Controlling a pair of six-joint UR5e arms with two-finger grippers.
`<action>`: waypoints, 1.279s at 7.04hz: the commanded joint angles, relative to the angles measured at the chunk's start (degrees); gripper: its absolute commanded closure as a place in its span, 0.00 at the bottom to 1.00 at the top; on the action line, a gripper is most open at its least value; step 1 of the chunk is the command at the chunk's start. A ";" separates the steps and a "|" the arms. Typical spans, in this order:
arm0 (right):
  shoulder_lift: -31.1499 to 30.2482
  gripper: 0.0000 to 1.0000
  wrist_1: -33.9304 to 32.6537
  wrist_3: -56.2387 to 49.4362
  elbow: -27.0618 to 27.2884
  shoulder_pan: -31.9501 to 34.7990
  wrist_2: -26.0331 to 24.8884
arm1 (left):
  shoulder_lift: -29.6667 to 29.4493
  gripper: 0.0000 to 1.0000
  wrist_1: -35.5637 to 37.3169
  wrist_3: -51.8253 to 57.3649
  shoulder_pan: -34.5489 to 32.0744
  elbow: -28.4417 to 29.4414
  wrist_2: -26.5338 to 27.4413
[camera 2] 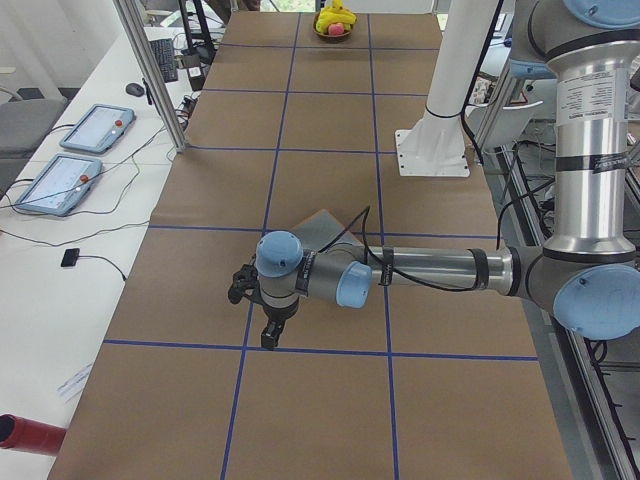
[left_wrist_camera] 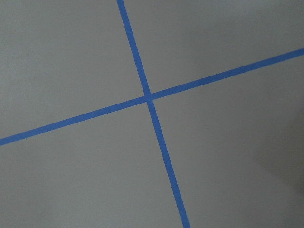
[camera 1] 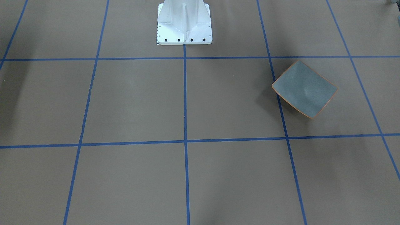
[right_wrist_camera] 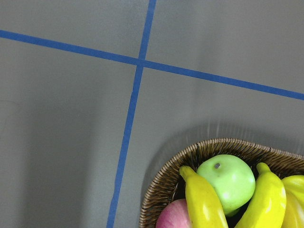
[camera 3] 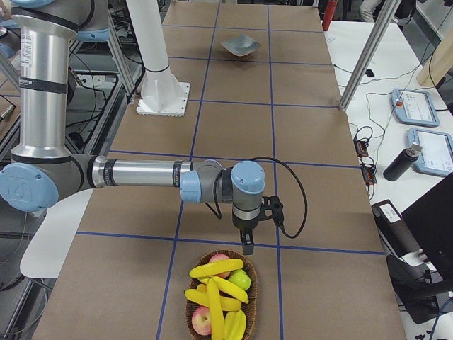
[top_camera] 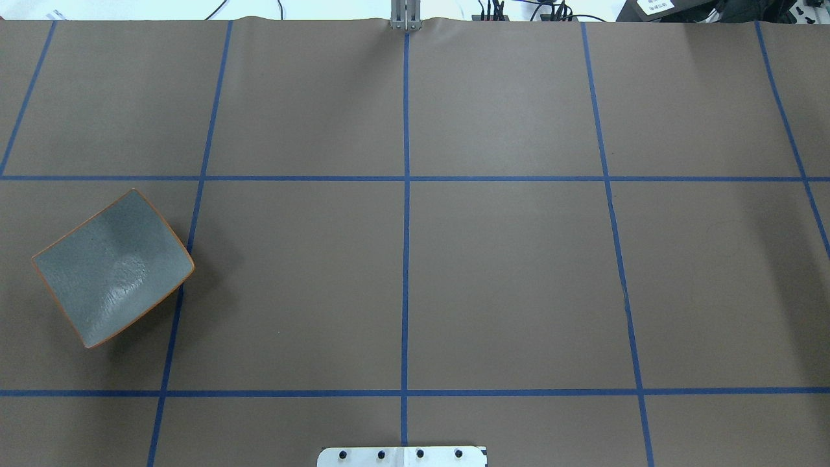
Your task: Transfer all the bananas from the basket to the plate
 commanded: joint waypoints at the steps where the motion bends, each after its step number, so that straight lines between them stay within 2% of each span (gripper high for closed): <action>1: -4.46 0.00 2.15 -0.06 -0.41 7.75 0.98 | 0.09 0.00 -0.14 0.00 0.00 0.02 -0.11; 2: -7.72 0.00 4.52 1.33 -2.24 11.00 0.81 | 0.18 0.00 -0.05 0.00 0.00 0.02 -0.11; 3: -8.19 0.00 4.63 5.52 -4.95 13.21 1.24 | 0.27 0.00 -0.05 0.00 0.00 0.02 -0.11; 4: -8.11 0.00 6.29 16.52 -6.20 13.41 1.33 | 0.53 0.00 -0.05 0.00 0.00 0.11 -0.11; 7: -6.27 0.00 25.75 45.97 -15.58 13.23 0.63 | 1.06 0.00 -0.05 0.09 0.00 0.11 -0.02; 8: -5.30 0.00 29.56 52.43 -17.88 13.06 0.54 | 1.06 0.00 -0.05 0.01 0.00 -0.06 -0.02; 9: -5.29 0.00 29.86 53.19 -19.03 12.97 0.63 | 1.06 0.00 -0.14 0.09 0.00 -0.15 -0.02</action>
